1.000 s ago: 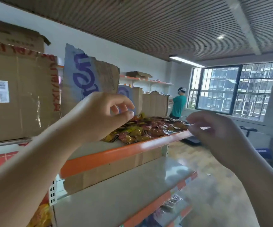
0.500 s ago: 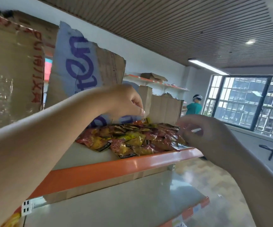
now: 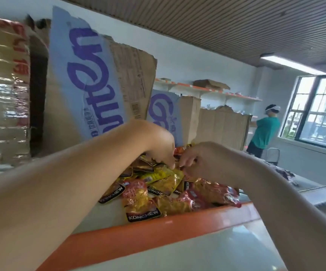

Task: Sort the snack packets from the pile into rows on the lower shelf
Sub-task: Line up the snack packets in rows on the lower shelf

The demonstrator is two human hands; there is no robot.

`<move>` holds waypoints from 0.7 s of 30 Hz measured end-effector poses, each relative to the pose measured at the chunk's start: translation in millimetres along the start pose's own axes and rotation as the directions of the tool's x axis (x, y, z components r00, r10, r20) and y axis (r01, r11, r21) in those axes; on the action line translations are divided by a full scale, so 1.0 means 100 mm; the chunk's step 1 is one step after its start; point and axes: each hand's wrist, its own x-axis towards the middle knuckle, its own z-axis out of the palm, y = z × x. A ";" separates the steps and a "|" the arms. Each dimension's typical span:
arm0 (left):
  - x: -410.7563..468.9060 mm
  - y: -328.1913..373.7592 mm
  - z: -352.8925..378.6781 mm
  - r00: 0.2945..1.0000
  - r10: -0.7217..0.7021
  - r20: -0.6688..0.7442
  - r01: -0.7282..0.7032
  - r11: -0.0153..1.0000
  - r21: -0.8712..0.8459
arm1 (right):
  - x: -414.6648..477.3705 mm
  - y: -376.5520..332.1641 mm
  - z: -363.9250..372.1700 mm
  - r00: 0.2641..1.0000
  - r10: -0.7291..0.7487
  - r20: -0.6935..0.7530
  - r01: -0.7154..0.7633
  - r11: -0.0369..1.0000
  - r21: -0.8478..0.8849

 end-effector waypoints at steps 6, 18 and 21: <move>0.32 0.10 0.26 0.992 -0.042 0.122 0.048 0.998 -0.040 | 0.39 0.10 0.11 0.964 -0.121 0.239 0.146 0.985 -0.089; 0.37 0.02 0.46 0.986 -0.082 -0.148 0.073 0.995 -0.065 | 0.59 0.25 0.39 0.910 -0.371 0.187 0.401 0.903 -0.157; 0.36 0.05 0.47 0.984 -0.065 -0.169 0.047 0.992 -0.113 | 0.56 0.29 0.41 0.897 -0.429 0.108 0.440 0.888 -0.130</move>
